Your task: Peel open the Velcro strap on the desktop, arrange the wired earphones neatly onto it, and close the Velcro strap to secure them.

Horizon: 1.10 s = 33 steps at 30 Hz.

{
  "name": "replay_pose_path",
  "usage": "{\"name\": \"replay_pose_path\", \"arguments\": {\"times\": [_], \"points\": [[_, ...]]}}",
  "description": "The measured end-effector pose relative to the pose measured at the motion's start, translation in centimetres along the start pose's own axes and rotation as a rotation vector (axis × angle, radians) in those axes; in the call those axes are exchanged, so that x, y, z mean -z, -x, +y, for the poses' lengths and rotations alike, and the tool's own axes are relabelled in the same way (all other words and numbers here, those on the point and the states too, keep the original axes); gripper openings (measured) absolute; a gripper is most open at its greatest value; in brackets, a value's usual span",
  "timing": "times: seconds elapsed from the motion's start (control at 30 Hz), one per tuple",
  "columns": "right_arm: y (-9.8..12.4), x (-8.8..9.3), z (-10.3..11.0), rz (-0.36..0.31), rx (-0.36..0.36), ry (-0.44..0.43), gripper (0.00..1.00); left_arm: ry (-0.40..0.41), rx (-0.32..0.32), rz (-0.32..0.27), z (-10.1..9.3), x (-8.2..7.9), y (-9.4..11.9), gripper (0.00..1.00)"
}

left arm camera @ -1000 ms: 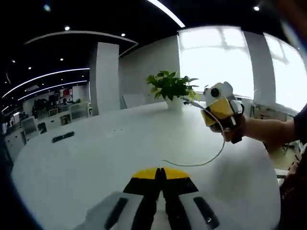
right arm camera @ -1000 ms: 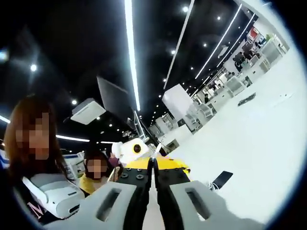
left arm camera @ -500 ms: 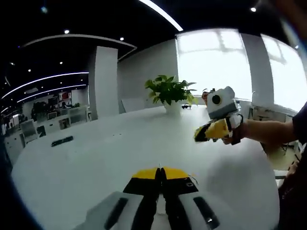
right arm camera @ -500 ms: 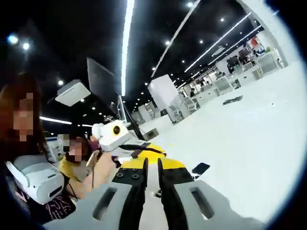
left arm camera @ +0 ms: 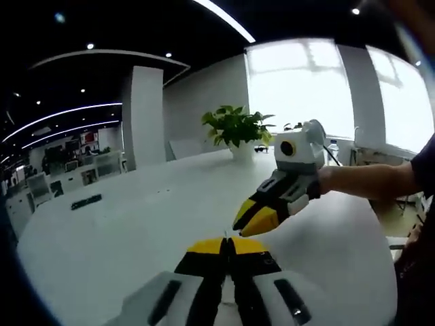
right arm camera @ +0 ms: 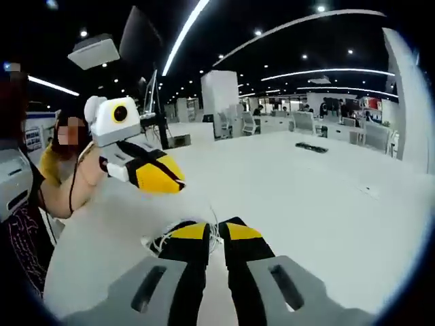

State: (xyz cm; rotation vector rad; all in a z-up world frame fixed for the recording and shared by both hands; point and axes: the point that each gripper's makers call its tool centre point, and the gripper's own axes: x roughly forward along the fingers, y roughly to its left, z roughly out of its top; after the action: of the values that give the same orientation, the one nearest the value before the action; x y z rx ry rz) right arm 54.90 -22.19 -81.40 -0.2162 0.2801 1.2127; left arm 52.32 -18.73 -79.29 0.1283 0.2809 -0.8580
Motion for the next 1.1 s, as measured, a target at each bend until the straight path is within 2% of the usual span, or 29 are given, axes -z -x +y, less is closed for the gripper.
{"name": "replay_pose_path", "arguments": {"times": [0.1,0.23,0.33,0.43,0.47,0.57,0.63,0.73,0.93,1.0,1.1], "points": [[-0.4,0.1,-0.1,0.020,-0.003,0.002,0.11,-0.006,0.003,0.003,-0.1,0.0,0.0,0.06],[0.1,0.5,-1.0,0.025,0.014,-0.008,0.11,-0.003,-0.001,0.002,0.0,0.0,0.0,0.06],[0.8,1.1,-2.0,0.035,0.039,-0.086,0.11,-0.005,-0.001,-0.002,0.0,-0.1,0.0,0.06],[0.8,1.0,-2.3,0.042,0.040,-0.101,0.11,-0.020,0.004,-0.002,-0.3,-0.2,0.0,0.06],[0.7,0.9,-2.1,0.043,0.035,-0.098,0.11,-0.023,0.006,-0.003,-0.3,-0.2,0.0,0.06],[0.1,0.3,-1.2,0.073,-0.010,0.019,0.12,-0.019,0.006,-0.006,-0.3,-0.2,0.0,0.06],[-0.2,0.6,-0.9,0.111,-0.031,0.042,0.12,-0.017,0.007,-0.006,-0.3,-0.2,0.0,0.06],[-0.6,0.9,-0.3,0.137,-0.070,0.002,0.12,-0.019,0.006,-0.003,-0.3,-0.1,0.1,0.06],[-1.2,0.3,0.3,0.104,-0.099,-0.033,0.11,-0.028,0.004,0.001,-0.3,0.0,0.1,0.06],[-1.3,0.6,0.2,0.122,-0.082,-0.004,0.06,-0.027,0.005,0.000,-0.3,-0.1,0.1,0.06],[-1.2,0.4,0.1,0.122,-0.048,0.030,0.05,-0.023,0.012,-0.001,-0.4,0.0,0.1,0.06]]}}
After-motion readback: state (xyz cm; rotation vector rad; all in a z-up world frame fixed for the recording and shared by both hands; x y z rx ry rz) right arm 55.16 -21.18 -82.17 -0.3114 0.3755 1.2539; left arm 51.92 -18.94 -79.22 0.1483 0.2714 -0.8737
